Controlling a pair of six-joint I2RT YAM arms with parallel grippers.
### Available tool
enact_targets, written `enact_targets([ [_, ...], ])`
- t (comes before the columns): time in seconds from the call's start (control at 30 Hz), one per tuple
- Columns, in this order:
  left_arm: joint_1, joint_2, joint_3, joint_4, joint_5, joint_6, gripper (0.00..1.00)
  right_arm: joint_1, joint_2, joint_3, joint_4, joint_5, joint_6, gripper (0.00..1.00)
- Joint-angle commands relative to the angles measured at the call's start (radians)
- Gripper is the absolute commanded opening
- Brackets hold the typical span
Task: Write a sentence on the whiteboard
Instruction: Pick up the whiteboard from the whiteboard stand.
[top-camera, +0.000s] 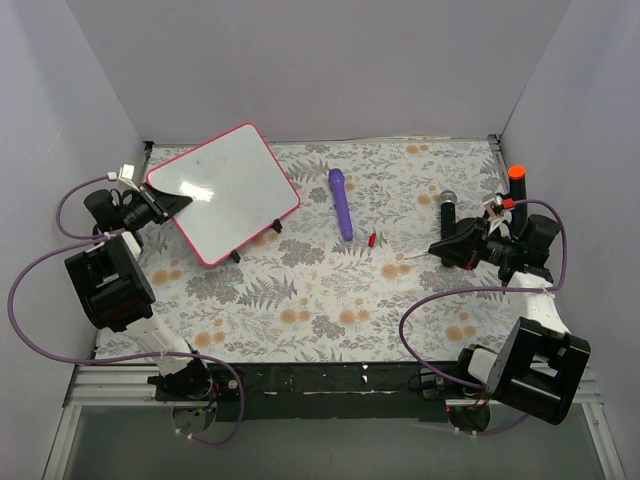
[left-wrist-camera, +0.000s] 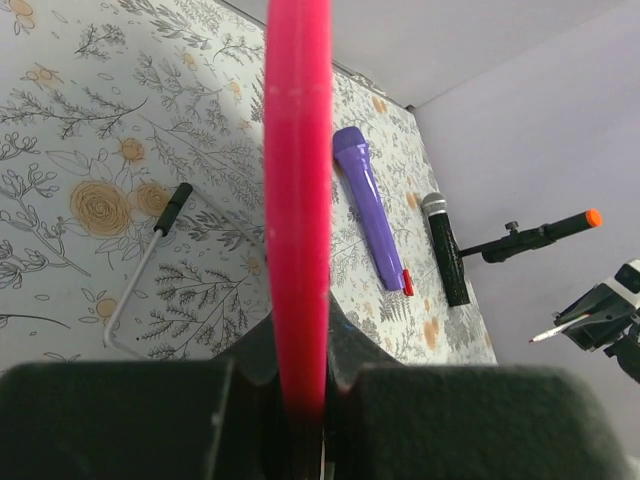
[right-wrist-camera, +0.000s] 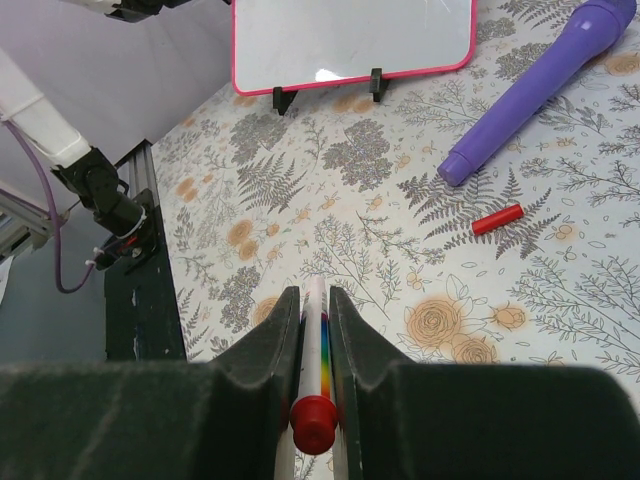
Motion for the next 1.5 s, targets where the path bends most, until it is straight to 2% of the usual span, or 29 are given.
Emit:
enact_targets([
  [0.0, 0.022, -0.059, -0.048, 0.095, -0.052, -0.029, 0.0, 0.005, -0.002, 0.04, 0.01, -0.073, -0.018, 0.01],
  [0.1, 0.022, -0.077, -0.057, 0.15, -0.044, -0.087, 0.0, 0.005, -0.003, 0.04, 0.008, -0.074, -0.018, 0.01],
  [0.3, 0.01, -0.106, -0.016, 0.157, -0.038, -0.162, 0.0, 0.005, -0.005, 0.038, 0.01, -0.076, -0.018, 0.01],
  [0.47, -0.01, -0.122, 0.044, 0.1, -0.049, -0.148, 0.0, 0.005, -0.005, 0.038, 0.008, -0.074, -0.018, 0.01],
  [0.73, -0.027, -0.158, 0.102, 0.106, -0.104, -0.187, 0.0, 0.005, -0.005, 0.037, 0.008, -0.071, -0.018, 0.01],
  [1.07, -0.116, -0.233, 0.154, 0.08, -0.136, -0.197, 0.0, 0.006, -0.003, 0.037, 0.01, -0.071, -0.02, 0.01],
  [1.23, -0.188, -0.321, 0.087, 0.081, -0.162, -0.213, 0.0, 0.006, -0.014, 0.032, 0.005, -0.061, -0.018, 0.01],
  [1.37, -0.269, -0.421, -0.038, 0.094, -0.191, -0.22, 0.0, 0.008, -0.023, 0.033, -0.004, -0.048, -0.018, 0.01],
  [1.47, -0.328, -0.503, -0.111, 0.135, -0.207, -0.251, 0.0, 0.009, -0.022, 0.082, -0.085, -0.048, -0.075, 0.01],
])
